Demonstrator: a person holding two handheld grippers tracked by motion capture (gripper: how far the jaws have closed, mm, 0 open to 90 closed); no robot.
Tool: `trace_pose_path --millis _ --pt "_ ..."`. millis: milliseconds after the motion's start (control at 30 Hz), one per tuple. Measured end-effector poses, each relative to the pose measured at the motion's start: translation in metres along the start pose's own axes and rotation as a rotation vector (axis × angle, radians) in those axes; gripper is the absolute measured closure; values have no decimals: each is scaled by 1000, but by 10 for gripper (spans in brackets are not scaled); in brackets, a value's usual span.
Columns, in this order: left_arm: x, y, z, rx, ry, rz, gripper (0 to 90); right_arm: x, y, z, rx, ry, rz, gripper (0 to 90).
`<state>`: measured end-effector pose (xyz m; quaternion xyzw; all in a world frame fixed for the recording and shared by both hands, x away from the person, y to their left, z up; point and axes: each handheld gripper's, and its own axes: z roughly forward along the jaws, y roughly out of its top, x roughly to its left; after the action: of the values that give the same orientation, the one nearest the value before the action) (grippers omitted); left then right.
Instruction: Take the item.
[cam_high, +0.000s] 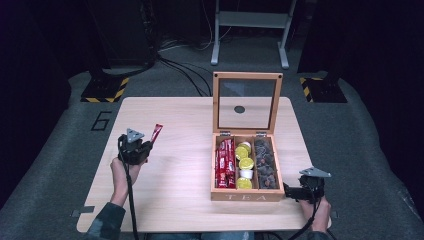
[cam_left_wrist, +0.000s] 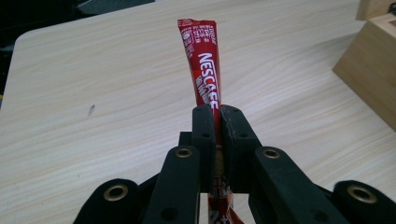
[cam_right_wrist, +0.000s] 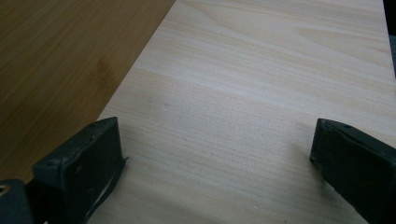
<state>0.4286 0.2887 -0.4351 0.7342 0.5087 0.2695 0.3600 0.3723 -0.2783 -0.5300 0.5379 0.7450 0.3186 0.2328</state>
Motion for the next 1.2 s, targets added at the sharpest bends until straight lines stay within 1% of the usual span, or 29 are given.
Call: trace_pose_path --millis 133,200,267,433,533,600,633,667,767,800,833,1033,1067,1133,1200 --pt "8 -7 4 13 12 -21 843 0 0 0 -1 0 2 17" --pt "11 -10 6 24 20 -22 843 0 0 0 0 0 1 17" --pt "13 -14 8 28 27 -35 843 0 0 0 -1 -1 3 17" --pt "22 -22 14 52 43 -49 843 0 0 0 0 -1 0 17" --pt "28 -27 18 61 43 -79 843 0 0 0 0 -1 0 17" --pt "31 -29 21 66 53 -78 843 0 0 0 -2 -1 4 16" --pt "32 -31 23 75 57 -81 843 0 0 0 -2 -1 4 17" --pt "33 -32 25 77 57 -91 843 0 0 0 -2 -1 3 17" --pt "38 -36 31 92 61 -93 843 0 0 0 -2 -1 4 17" --pt "38 -38 33 98 67 -100 843 0 0 0 -2 -1 4 16" --pt "39 -39 35 94 73 -101 843 0 0 0 -1 -1 0 17" --pt "45 -43 45 120 99 -124 843 0 0 0 -1 -1 2 16" --pt "45 -45 48 114 105 -135 842 0 0 0 -1 -1 2 17" --pt "47 -46 51 121 111 -133 843 0 0 0 -1 -2 3 17" --pt "48 -47 54 122 118 -141 843 0 0 0 -2 -4 3 17"
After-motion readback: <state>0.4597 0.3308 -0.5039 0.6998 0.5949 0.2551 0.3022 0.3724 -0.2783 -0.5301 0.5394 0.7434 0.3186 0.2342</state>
